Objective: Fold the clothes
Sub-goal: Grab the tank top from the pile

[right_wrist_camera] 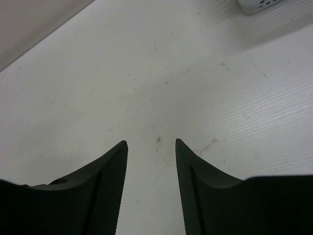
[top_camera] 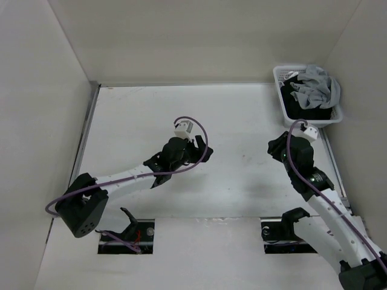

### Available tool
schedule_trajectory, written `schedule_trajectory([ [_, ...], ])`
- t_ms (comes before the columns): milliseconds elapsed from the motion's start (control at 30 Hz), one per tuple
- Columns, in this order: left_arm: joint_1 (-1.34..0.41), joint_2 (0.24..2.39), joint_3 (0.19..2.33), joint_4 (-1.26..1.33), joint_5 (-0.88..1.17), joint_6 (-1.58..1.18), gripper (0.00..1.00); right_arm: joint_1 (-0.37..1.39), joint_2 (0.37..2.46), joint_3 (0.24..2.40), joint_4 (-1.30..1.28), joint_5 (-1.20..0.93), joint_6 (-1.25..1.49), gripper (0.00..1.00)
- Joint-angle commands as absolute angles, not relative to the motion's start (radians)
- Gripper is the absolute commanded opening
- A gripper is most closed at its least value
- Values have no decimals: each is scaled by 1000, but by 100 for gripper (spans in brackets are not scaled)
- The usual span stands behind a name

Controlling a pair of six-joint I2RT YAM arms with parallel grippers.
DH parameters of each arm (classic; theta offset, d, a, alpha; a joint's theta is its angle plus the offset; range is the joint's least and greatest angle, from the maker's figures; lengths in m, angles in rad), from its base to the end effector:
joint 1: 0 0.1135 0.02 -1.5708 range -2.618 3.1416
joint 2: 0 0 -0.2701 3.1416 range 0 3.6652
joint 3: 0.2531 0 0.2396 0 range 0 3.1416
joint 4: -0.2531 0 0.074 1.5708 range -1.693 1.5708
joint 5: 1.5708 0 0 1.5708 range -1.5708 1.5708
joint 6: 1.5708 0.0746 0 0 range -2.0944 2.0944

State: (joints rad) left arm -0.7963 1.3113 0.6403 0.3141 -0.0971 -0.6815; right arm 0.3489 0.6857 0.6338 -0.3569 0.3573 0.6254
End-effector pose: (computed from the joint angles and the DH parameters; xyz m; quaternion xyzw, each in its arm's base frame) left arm 0.2210 -0.2155 0.2255 0.0194 0.8207 -0.3542 0.4480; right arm 0.1760 0.0362 0.2752 0.2100 0.8013 0.1216 0.5468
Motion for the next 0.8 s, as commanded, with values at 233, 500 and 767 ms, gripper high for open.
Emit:
schedule_trajectory([
  [233, -803, 1367, 554, 640, -58, -661, 46, 167, 912, 817, -186, 321, 595, 5],
  [500, -805, 1325, 509, 663, -78, -635, 10, -168, 1253, 1081, -97, 339, 545, 8],
  [767, -752, 1344, 477, 696, -100, -647, 49, -298, 1716, 1435, -84, 223, 508, 45],
])
